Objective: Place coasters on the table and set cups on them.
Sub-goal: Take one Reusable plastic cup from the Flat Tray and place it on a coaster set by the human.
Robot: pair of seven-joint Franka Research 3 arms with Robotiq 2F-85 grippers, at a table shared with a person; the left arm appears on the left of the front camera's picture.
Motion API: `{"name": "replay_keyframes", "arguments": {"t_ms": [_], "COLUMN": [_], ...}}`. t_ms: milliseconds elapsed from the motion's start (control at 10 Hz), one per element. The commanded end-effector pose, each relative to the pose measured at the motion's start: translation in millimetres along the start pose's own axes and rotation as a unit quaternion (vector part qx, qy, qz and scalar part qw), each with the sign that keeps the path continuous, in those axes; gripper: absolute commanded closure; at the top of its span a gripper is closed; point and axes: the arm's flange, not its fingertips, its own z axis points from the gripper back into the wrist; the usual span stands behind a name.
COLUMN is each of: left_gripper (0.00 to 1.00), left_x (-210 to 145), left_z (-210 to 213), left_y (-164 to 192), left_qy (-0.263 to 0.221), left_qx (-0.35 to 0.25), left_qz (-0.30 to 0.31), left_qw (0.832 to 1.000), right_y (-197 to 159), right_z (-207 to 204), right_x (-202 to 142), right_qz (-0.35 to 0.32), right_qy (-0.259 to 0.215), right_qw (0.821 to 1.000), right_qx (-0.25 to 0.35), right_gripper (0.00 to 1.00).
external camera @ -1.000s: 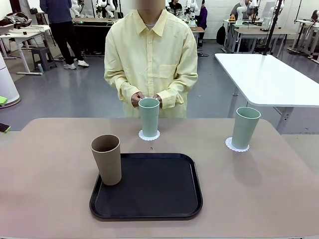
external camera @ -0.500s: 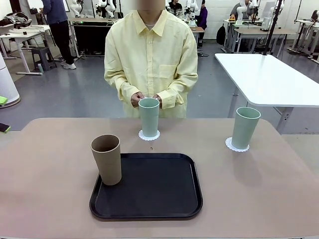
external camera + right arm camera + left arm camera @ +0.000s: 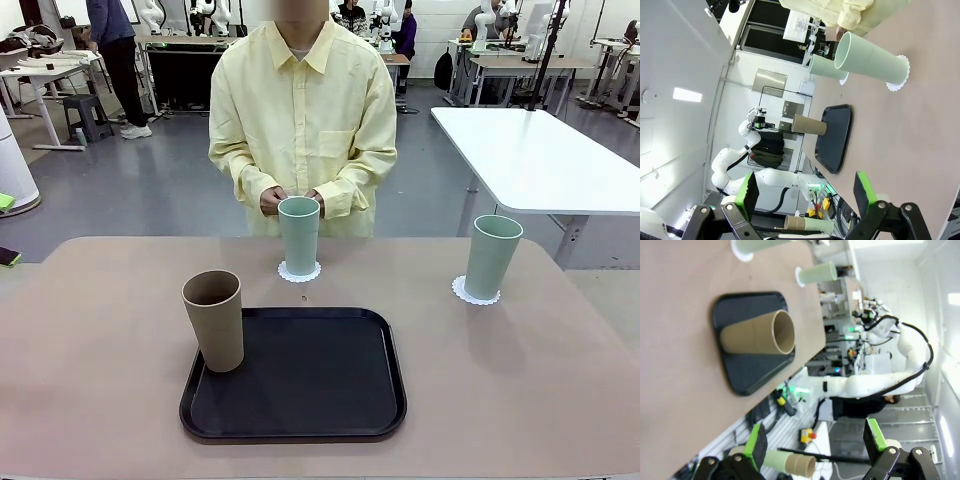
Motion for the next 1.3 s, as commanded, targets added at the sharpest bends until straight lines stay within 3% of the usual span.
{"name": "replay_keyframes", "arguments": {"t_ms": [0, 1200], "left_gripper": [0.0, 0.0], "left_x": [-1.2, -1.2], "left_z": [0.1, 0.1], "left_y": [0.3, 0.3], "left_qy": [0.002, 0.002], "left_qx": [-0.004, -0.004], "left_qz": [-0.009, -0.009], "left_qw": [1.0, 1.0], "right_y": [-1.0, -1.0], "right_z": [0.0, 0.0], "right_x": [-1.1, -1.1], "right_qz": [-0.004, -0.004], "right_qy": [-0.002, -0.002], "right_qw": [1.0, 1.0], "right_qx": [-0.002, -0.002], "right_gripper": [0.0, 0.0]}}
